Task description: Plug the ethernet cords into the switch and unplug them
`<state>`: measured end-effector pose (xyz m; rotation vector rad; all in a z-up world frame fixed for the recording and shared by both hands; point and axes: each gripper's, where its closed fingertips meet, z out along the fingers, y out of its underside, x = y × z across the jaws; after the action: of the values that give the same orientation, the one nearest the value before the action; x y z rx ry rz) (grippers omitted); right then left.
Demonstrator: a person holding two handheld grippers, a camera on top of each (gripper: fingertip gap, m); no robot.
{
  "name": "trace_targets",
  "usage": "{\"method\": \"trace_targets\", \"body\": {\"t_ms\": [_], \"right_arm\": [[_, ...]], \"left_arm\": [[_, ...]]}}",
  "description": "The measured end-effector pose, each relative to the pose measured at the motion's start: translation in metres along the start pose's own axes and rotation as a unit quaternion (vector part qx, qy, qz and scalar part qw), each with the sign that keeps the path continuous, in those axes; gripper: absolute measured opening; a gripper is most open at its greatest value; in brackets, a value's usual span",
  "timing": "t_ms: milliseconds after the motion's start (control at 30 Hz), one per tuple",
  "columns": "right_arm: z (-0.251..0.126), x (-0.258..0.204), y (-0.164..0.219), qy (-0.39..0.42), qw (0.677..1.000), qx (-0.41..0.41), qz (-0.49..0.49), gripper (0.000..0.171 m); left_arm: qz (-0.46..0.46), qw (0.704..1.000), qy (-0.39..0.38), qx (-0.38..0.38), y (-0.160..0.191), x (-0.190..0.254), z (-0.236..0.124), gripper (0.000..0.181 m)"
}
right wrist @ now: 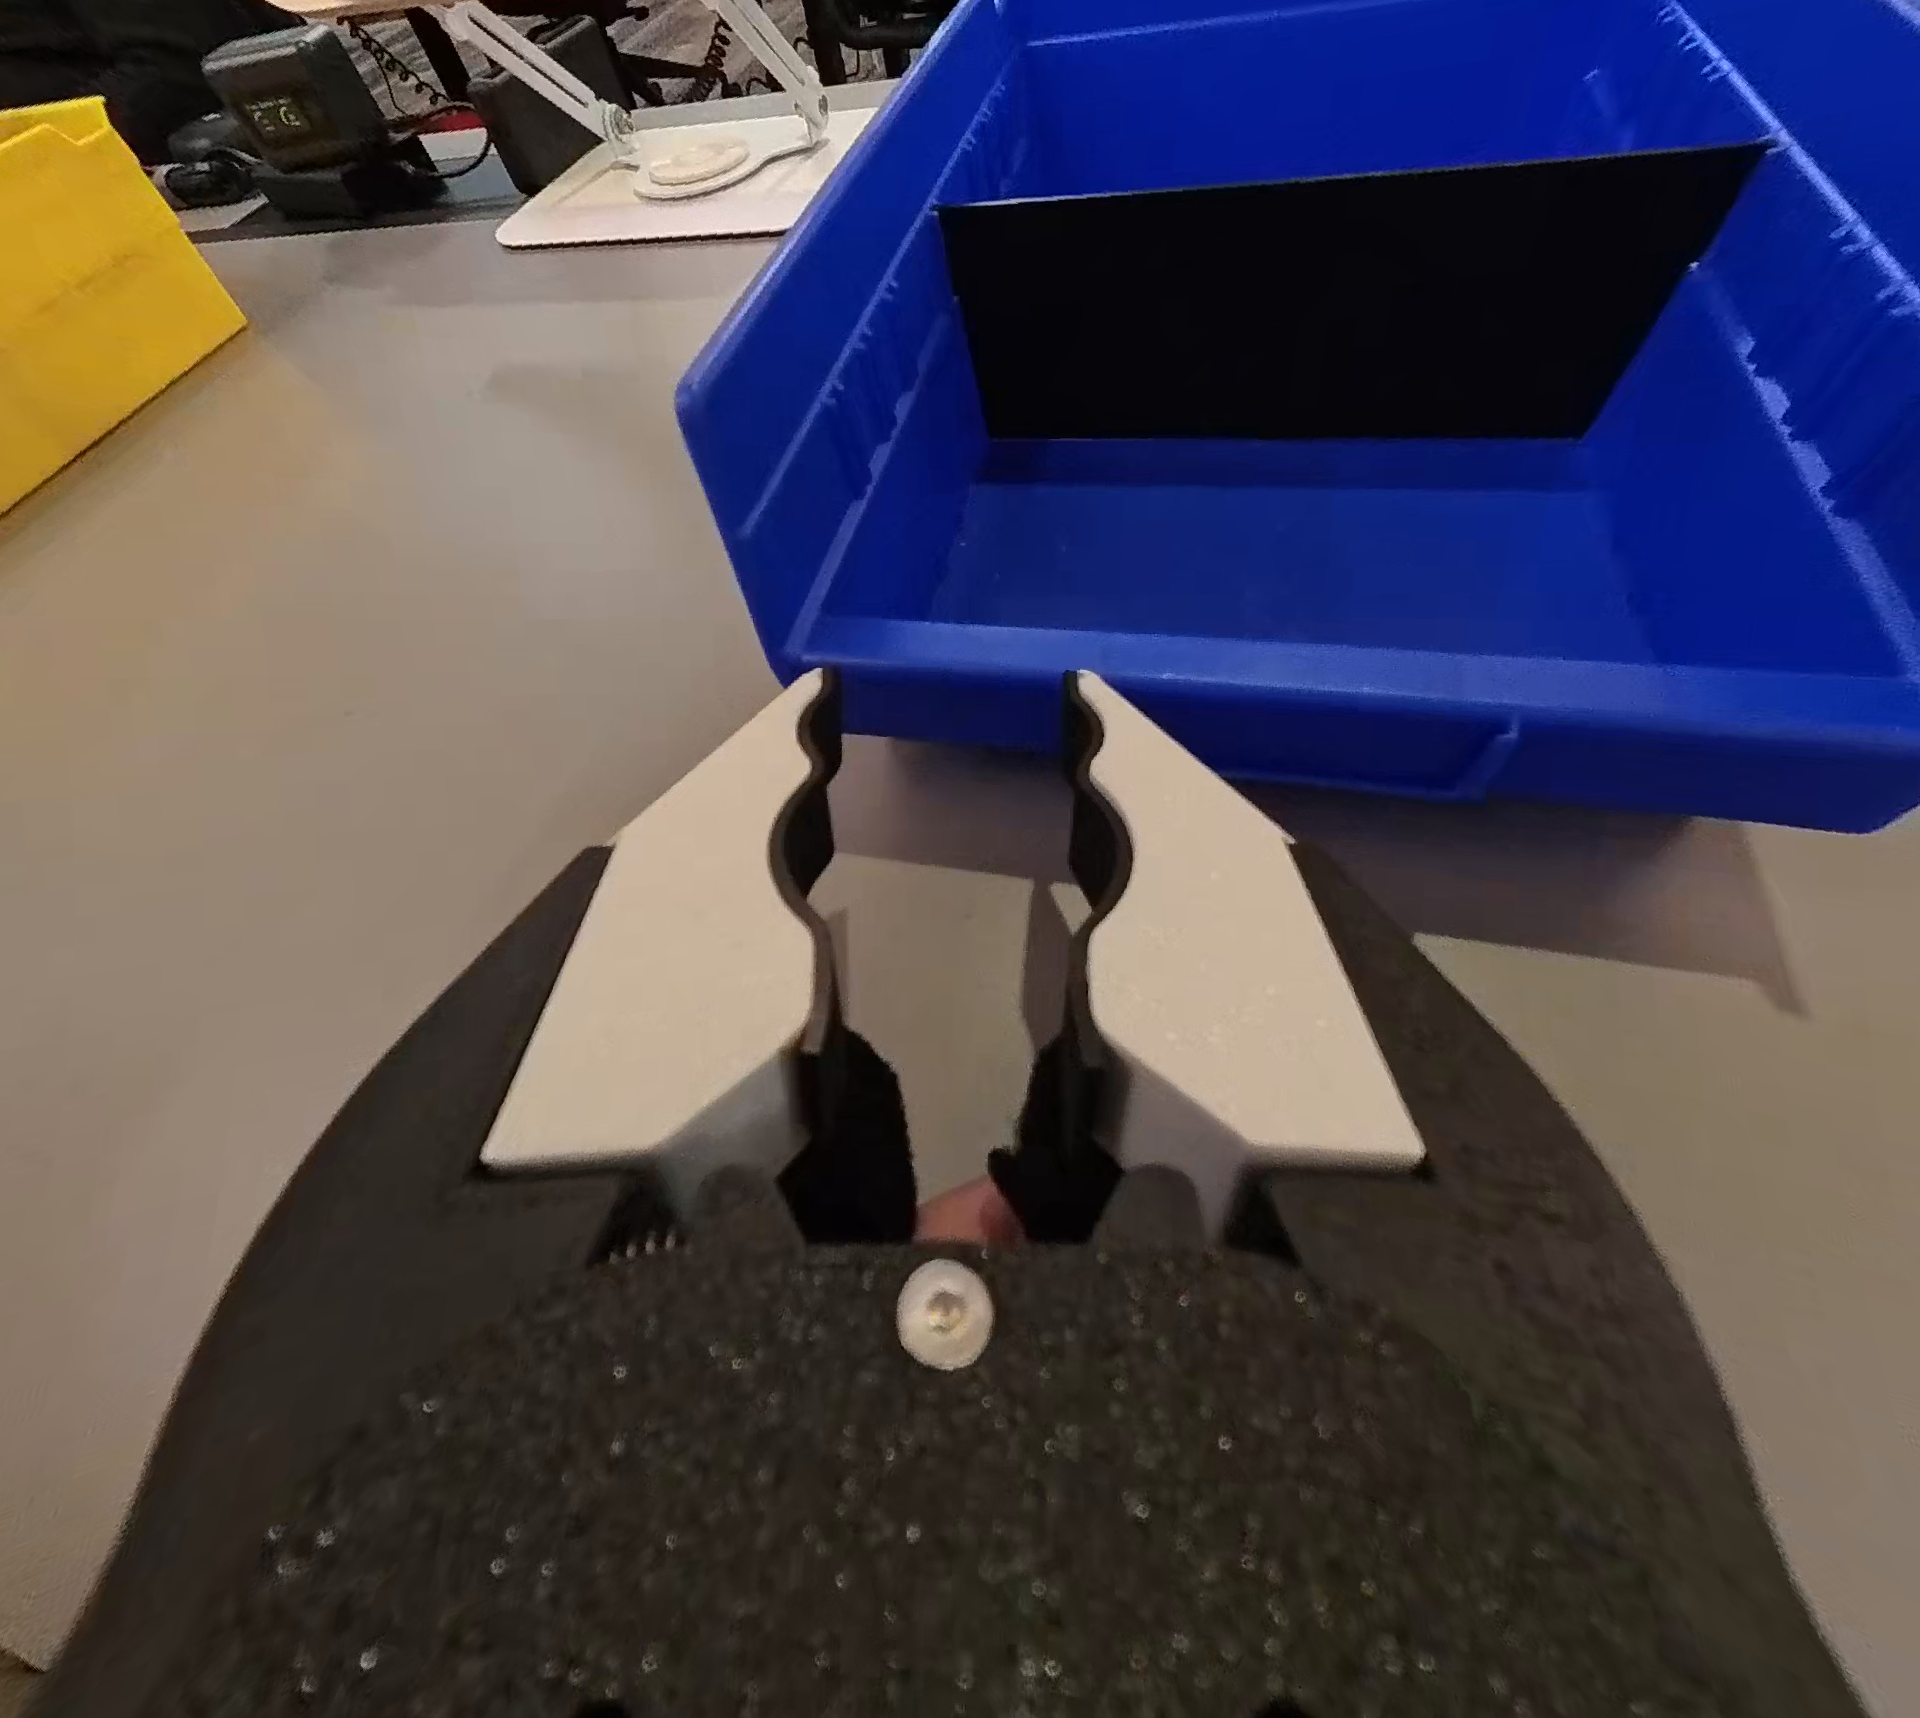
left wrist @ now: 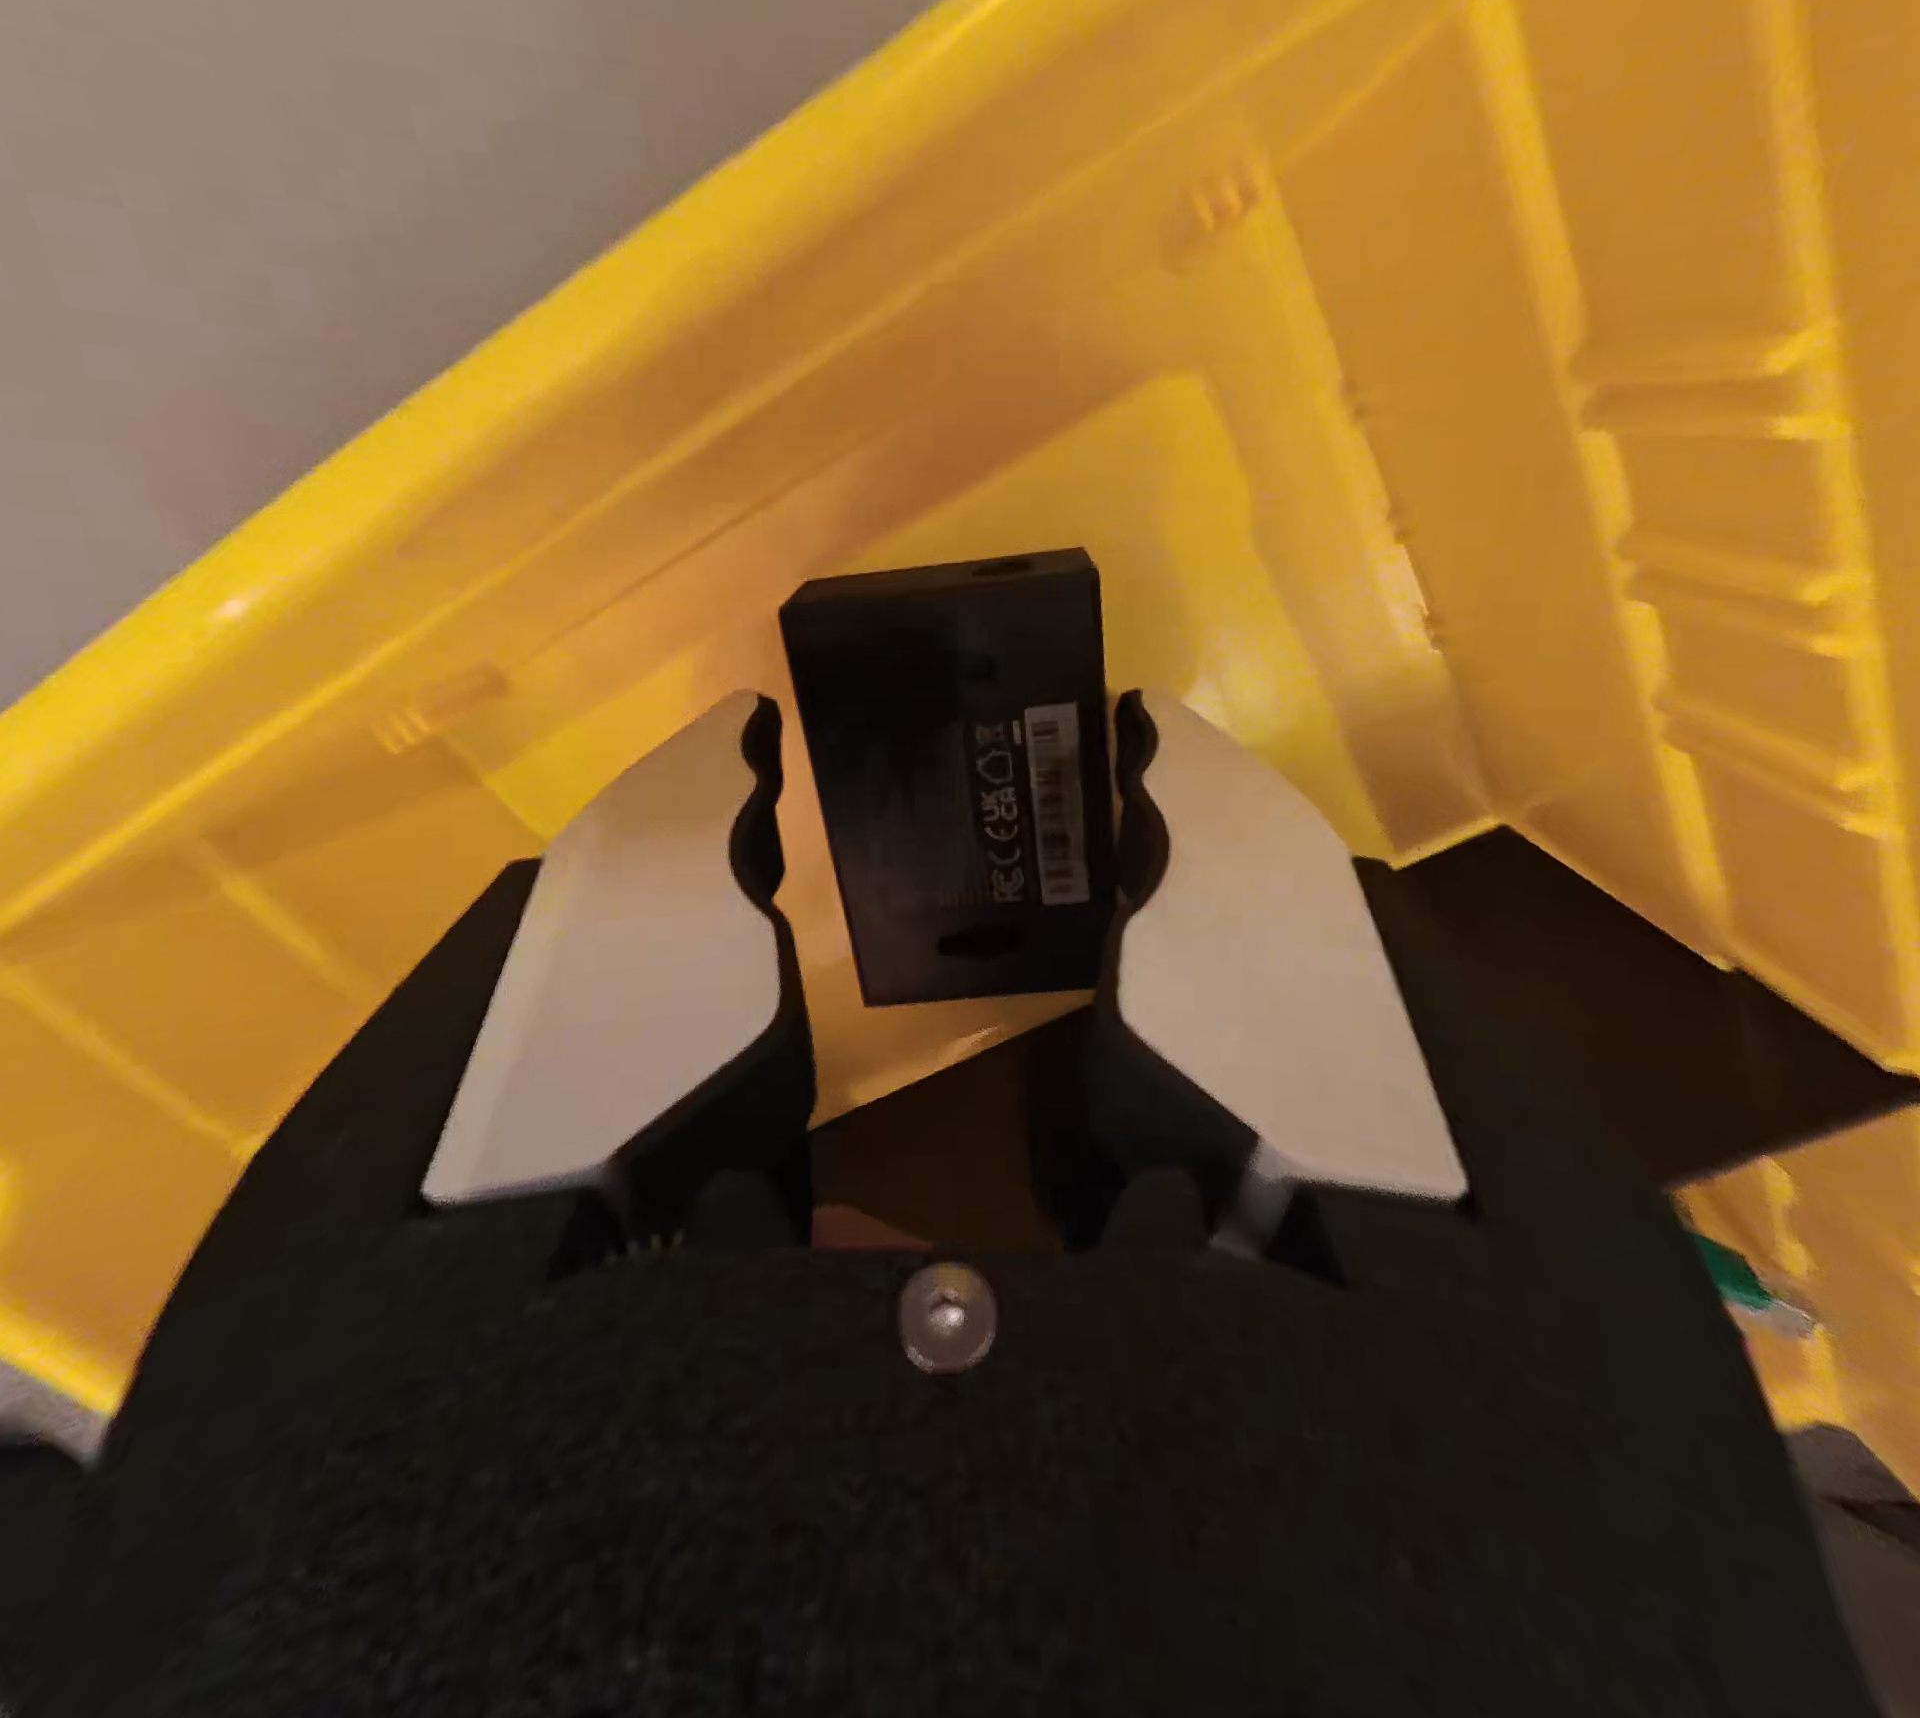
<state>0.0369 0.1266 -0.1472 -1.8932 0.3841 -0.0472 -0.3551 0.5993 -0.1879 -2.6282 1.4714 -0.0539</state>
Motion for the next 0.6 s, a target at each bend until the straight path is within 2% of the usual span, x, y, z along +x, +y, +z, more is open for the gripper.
{"method": "trace_targets", "body": {"t_ms": [33, 200, 367, 433, 500, 600], "right_arm": [[0.0, 0.0, 0.0, 0.001, 1.0, 0.001, -0.001, 0.041], [-0.006, -0.004, -0.013, -0.007, 0.999, 0.035, -0.002, 0.041], [-0.01, -0.021, -0.019, -0.037, 0.998, 0.049, -0.005, 0.041], [-0.012, -0.031, -0.021, -0.052, 0.997, 0.055, -0.01, 0.041], [-0.012, -0.04, -0.021, -0.06, 0.996, 0.059, -0.027, 0.041], [-0.011, -0.051, -0.018, -0.063, 0.995, 0.055, -0.06, 0.041]], "left_arm": [[0.009, 1.0, -0.005, -0.006, 0.001, -0.001, 0.004, 0.063], [0.098, 0.995, -0.02, -0.006, 0.004, 0.0, 0.002, 0.059], [0.192, 0.977, -0.04, 0.085, -0.013, 0.012, -0.046, 0.059], [0.257, 0.954, -0.049, 0.149, -0.02, 0.034, -0.076, 0.058], [0.298, 0.933, -0.095, 0.176, -0.022, 0.053, -0.105, 0.058], [0.404, 0.878, -0.144, 0.213, -0.015, 0.109, -0.135, 0.059]]}}
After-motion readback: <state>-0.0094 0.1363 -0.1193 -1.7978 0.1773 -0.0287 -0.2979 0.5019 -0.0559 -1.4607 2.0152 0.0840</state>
